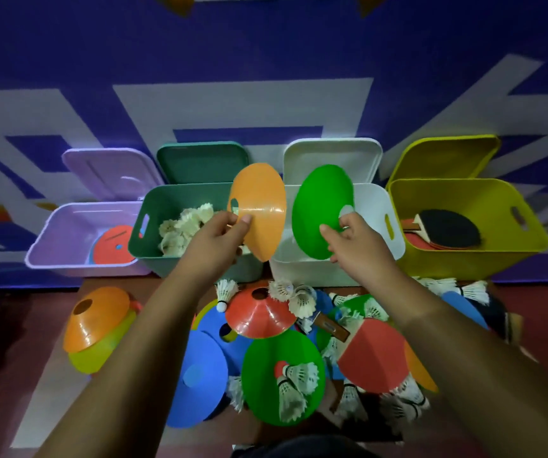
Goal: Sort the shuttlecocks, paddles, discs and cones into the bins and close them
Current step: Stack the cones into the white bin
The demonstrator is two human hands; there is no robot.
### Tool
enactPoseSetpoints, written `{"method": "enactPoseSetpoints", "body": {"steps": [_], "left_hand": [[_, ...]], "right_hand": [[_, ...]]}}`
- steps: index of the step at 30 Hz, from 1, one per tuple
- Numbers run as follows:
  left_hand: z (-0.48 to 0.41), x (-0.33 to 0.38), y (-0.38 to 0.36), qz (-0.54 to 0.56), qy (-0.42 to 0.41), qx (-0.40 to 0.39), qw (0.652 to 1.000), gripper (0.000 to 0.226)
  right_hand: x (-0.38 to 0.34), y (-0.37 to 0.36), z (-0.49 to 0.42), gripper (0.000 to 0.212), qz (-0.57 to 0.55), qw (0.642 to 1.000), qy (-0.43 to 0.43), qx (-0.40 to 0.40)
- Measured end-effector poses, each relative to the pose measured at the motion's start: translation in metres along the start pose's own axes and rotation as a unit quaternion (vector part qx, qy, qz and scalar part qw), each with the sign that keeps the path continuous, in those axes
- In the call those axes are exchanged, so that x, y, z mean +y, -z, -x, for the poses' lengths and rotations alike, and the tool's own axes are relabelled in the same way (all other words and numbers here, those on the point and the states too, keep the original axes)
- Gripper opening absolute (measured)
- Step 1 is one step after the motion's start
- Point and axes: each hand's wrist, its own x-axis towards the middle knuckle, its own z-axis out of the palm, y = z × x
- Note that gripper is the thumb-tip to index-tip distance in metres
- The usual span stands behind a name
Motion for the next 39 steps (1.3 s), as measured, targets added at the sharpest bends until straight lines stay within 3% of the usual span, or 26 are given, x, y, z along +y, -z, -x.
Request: {"method": "enactPoseSetpoints", "body": {"steps": [5,8,11,15,19,23,26,28,30,34,39], "left_hand": [[-0.038,0.036,-0.057,0.200,0.075,-0.095,0.972,0.038],[-0.055,0.033,-0.082,0.149,0.175,-0.029,0.973,0.052],[-0.056,0.025,-0.096,0.155,0.205,-0.023,0.966,0.051],[-0.049,0.014,-0.098,0.152,0.221,-0.016,0.963,0.045],[-0.044,0.004,-0.082,0.159,0.250,0.025,0.955,0.047],[-0.038,-0.008,-0.063,0.155,0.243,0.043,0.957,0.047],[-0.030,-0.016,-0.049,0.158,0.242,0.061,0.955,0.047],[-0.026,-0.024,-0.040,0.165,0.244,0.070,0.953,0.045],[-0.022,-0.032,-0.031,0.171,0.244,0.079,0.951,0.044],[-0.011,-0.047,-0.017,0.174,0.253,0.091,0.947,0.043],[0.003,-0.063,0.000,0.180,0.259,0.104,0.943,0.040]], "right_hand": [[0.029,0.038,0.005,0.070,-0.006,0.998,-0.034,0.048],[0.042,0.052,0.010,0.095,-0.015,0.997,-0.039,0.064],[0.049,0.064,0.015,0.096,-0.019,0.995,-0.039,0.091],[0.049,0.070,0.016,0.088,0.029,0.992,-0.053,0.113],[0.035,0.067,0.010,0.073,0.052,0.995,-0.026,0.084],[0.015,0.058,-0.004,0.059,-0.071,0.997,-0.009,-0.003],[0.008,0.044,-0.017,0.070,-0.187,0.975,-0.098,-0.067],[0.007,0.036,-0.020,0.067,-0.151,0.976,-0.144,-0.059],[0.009,0.028,-0.019,0.051,-0.125,0.979,-0.149,-0.051],[0.008,0.008,-0.015,0.026,-0.047,0.993,-0.078,-0.080],[-0.010,-0.023,-0.007,0.013,-0.022,0.991,-0.039,-0.124]]}}
